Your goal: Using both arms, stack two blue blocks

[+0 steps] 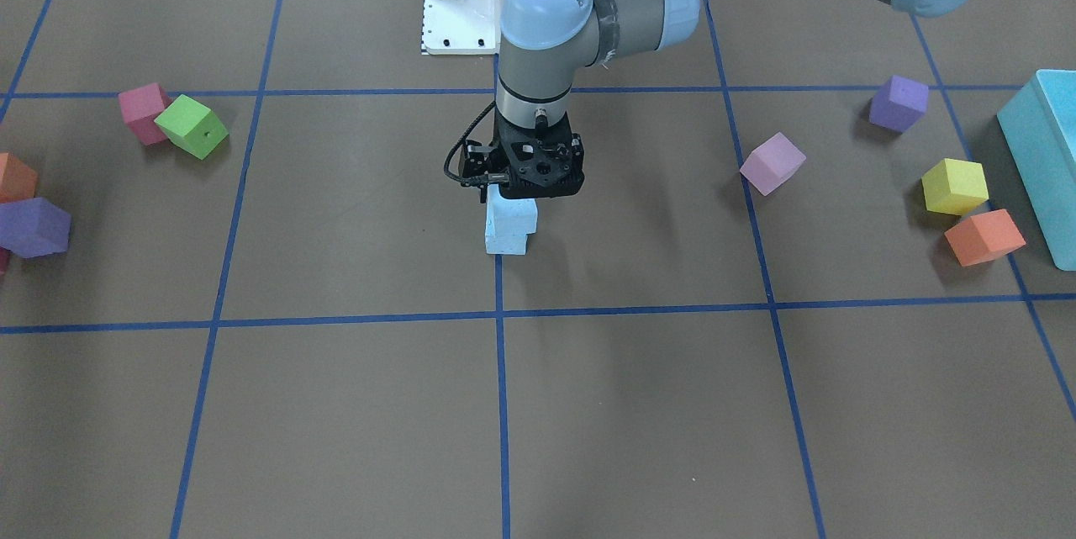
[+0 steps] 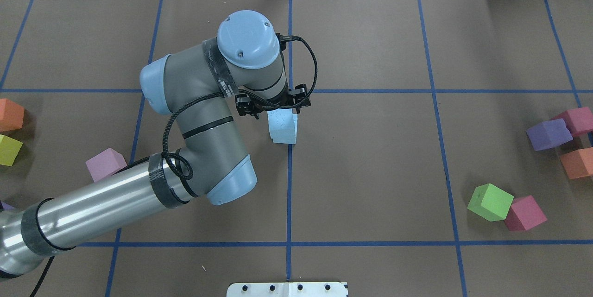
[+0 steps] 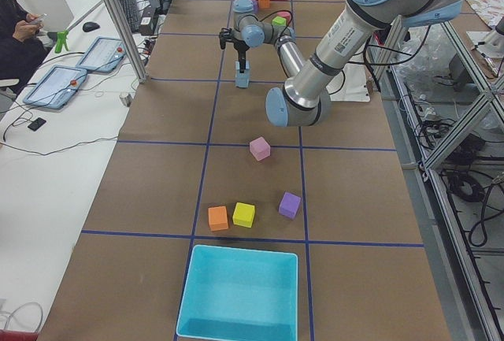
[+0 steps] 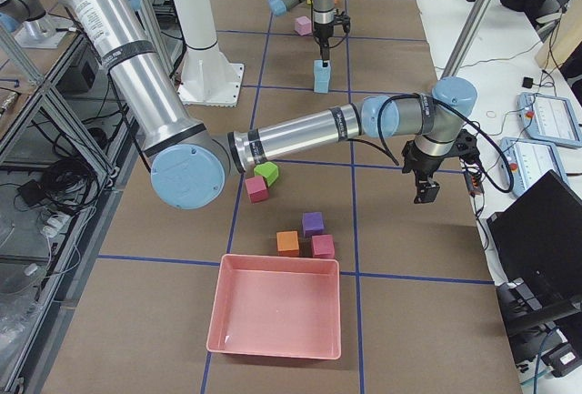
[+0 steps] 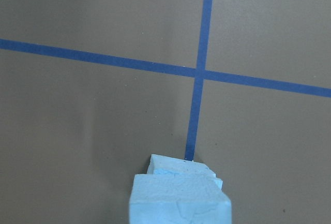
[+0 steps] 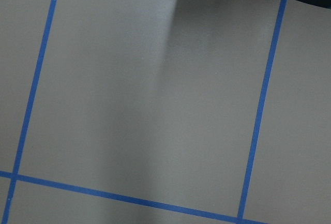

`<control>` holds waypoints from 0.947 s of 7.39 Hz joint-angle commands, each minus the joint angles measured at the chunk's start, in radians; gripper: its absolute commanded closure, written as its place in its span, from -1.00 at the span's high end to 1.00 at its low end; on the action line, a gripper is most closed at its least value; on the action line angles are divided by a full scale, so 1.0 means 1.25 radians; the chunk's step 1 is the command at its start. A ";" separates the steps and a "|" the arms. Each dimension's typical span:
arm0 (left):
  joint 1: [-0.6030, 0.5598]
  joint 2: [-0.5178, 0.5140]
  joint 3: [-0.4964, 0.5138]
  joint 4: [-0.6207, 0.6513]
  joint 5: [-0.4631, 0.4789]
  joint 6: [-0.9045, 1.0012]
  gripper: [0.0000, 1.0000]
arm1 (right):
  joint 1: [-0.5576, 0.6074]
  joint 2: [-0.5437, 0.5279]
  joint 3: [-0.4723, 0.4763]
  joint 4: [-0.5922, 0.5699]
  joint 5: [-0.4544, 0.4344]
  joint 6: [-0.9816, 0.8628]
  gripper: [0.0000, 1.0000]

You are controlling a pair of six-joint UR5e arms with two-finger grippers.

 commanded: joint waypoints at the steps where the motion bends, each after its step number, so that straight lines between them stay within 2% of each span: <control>1: -0.126 0.025 -0.120 0.134 -0.102 0.155 0.95 | -0.005 0.000 -0.003 0.000 0.000 0.001 1.00; 2: -0.213 0.077 -0.147 0.139 -0.180 0.241 0.95 | -0.009 -0.001 -0.002 0.000 0.000 0.001 1.00; 4: -0.369 0.218 -0.210 0.150 -0.267 0.470 0.95 | -0.011 0.000 -0.002 0.001 0.002 0.017 1.00; 6: -0.502 0.325 -0.205 0.153 -0.293 0.719 0.95 | -0.011 0.011 0.003 0.009 0.009 0.061 1.00; 7: -0.559 0.349 -0.189 0.153 -0.307 0.801 0.95 | -0.013 0.012 0.007 0.009 0.013 0.062 1.00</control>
